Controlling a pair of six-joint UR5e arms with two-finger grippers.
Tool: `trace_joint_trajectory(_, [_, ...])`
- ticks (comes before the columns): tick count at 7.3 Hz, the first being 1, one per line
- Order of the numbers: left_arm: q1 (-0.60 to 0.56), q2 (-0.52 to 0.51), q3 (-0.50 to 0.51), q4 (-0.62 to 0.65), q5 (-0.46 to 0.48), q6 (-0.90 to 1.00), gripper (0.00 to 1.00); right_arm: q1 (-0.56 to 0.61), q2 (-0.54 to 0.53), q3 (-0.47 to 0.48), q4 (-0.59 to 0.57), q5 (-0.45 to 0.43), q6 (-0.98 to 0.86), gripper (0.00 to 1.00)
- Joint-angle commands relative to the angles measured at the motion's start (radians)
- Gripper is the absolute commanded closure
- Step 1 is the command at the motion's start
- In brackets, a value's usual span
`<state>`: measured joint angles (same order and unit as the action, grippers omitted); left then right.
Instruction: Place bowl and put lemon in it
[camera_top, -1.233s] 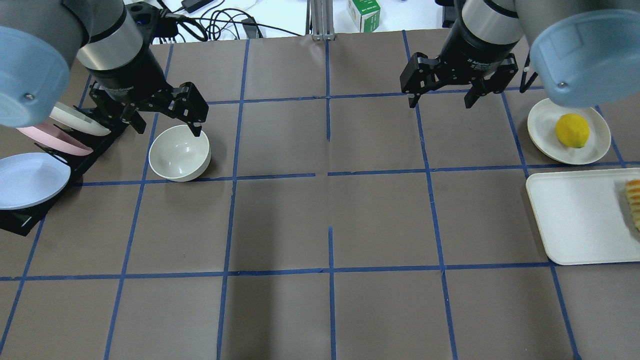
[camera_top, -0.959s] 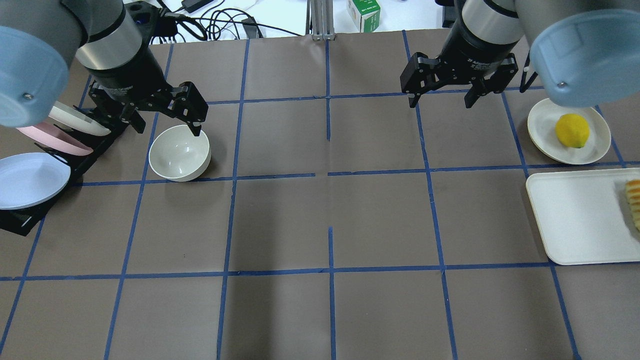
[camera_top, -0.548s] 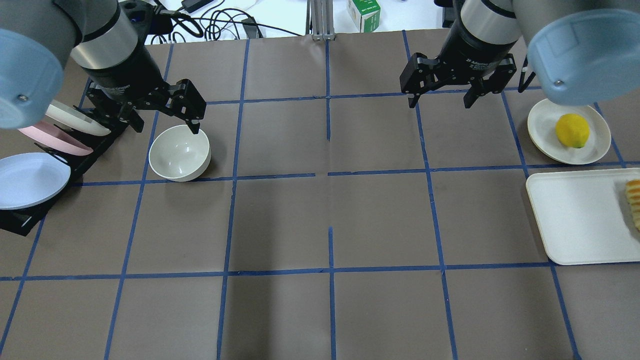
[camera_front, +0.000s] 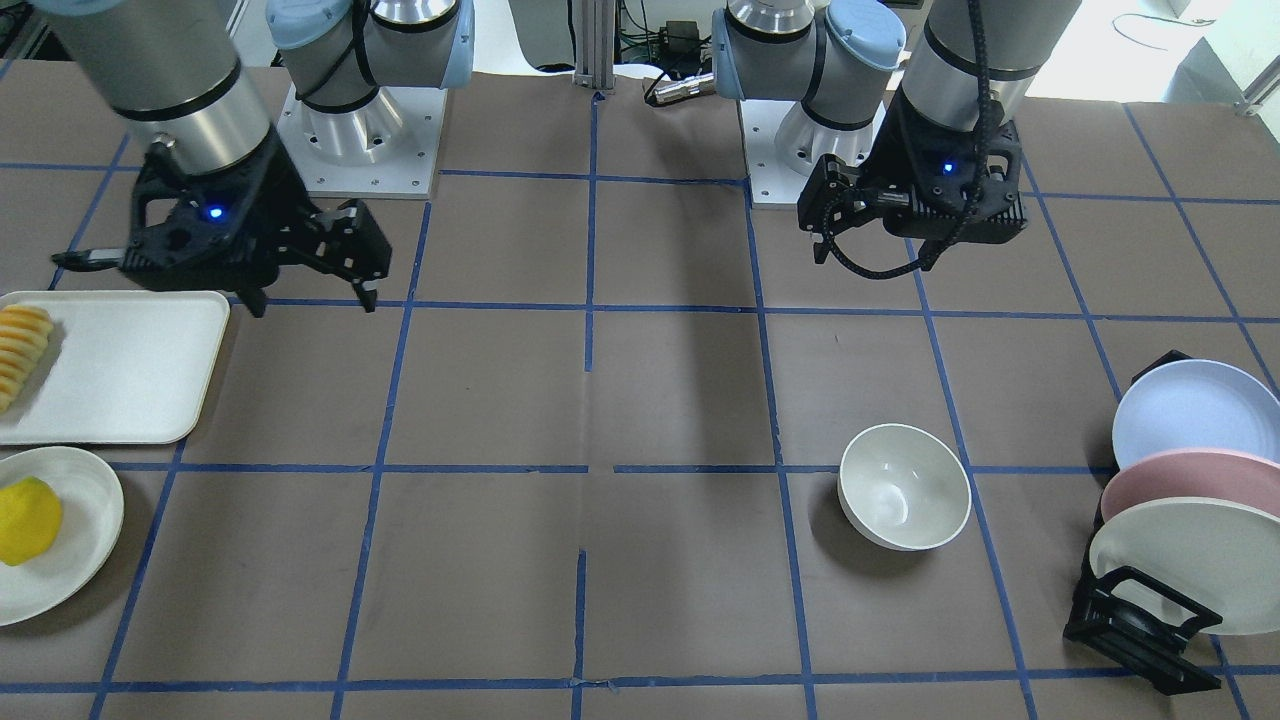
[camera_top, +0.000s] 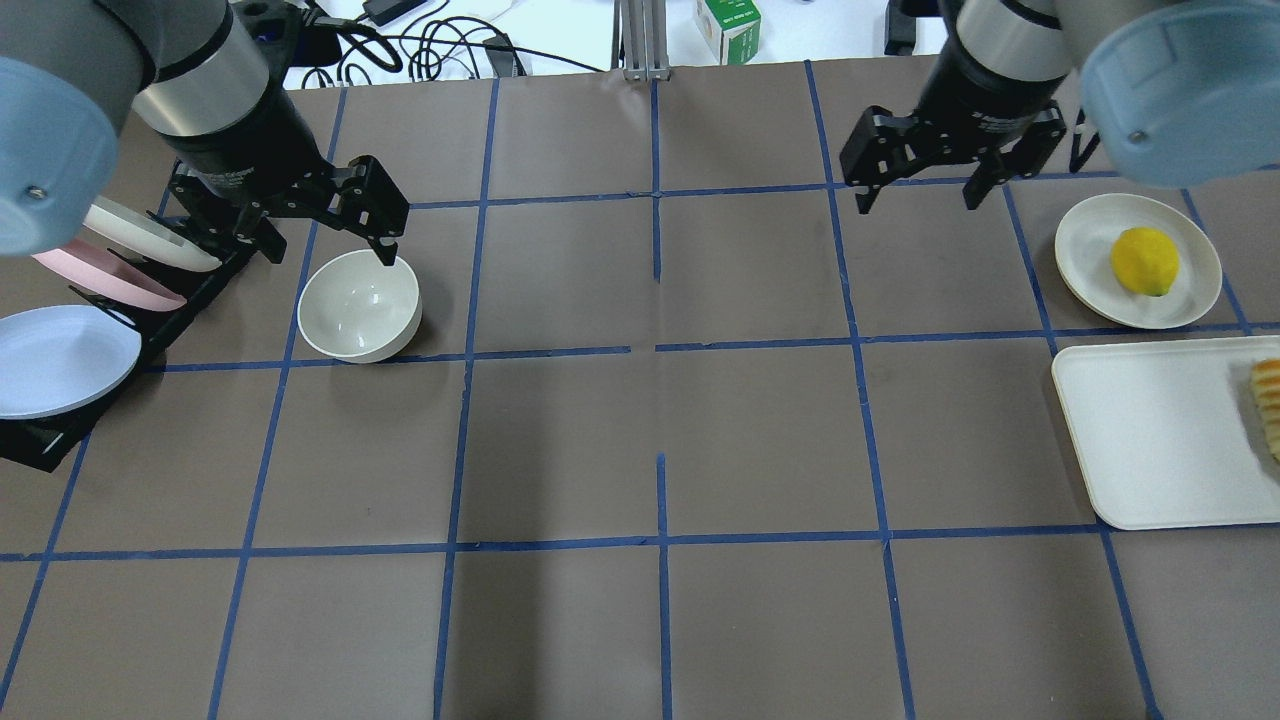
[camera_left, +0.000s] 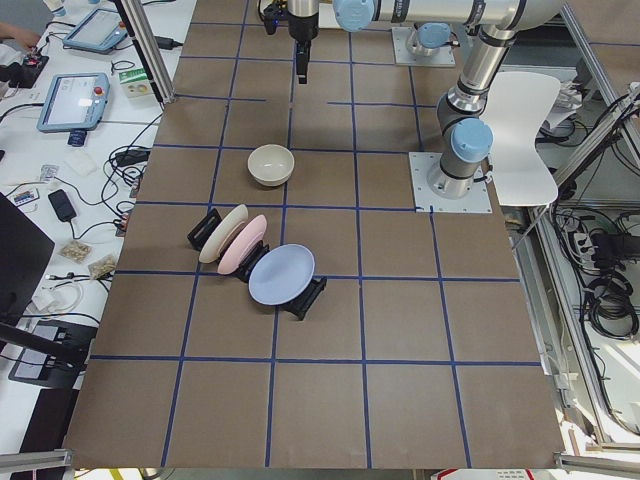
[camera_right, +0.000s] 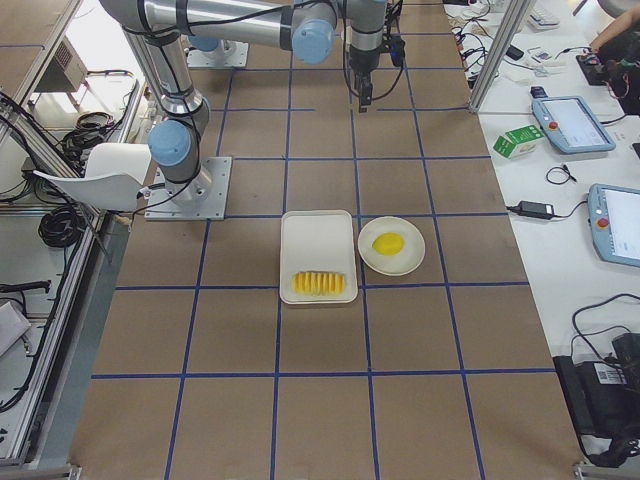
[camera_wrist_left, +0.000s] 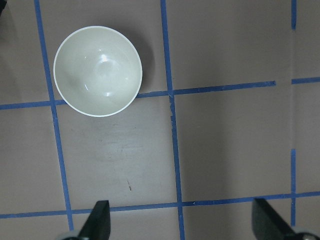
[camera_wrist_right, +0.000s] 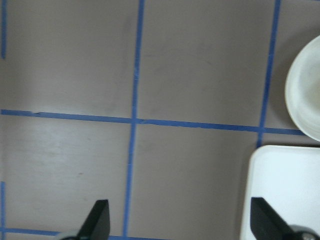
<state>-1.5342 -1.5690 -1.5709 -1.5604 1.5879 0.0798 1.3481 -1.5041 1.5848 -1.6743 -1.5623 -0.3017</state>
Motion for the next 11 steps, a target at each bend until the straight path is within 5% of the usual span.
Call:
trace_joint_trajectory(1, [0.092, -0.049, -0.010, 0.116, -0.006, 0.046, 0.00, -0.264, 0.046, 0.000, -0.016, -0.010, -0.262, 0.00])
trace_joint_trajectory(3, [0.225, -0.136, -0.058, 0.190, -0.008, 0.109, 0.00, -0.397, 0.117, -0.005, -0.129, -0.002, -0.456, 0.00])
trace_joint_trajectory(7, [0.266, -0.363, -0.095, 0.440, -0.032, 0.124, 0.00, -0.392, 0.266, -0.008, -0.196, 0.056, -0.450, 0.00])
trace_joint_trajectory(11, [0.282, -0.479, -0.095, 0.465, -0.049, 0.183, 0.02, -0.368, 0.482, -0.008, -0.415, 0.062, -0.453, 0.00])
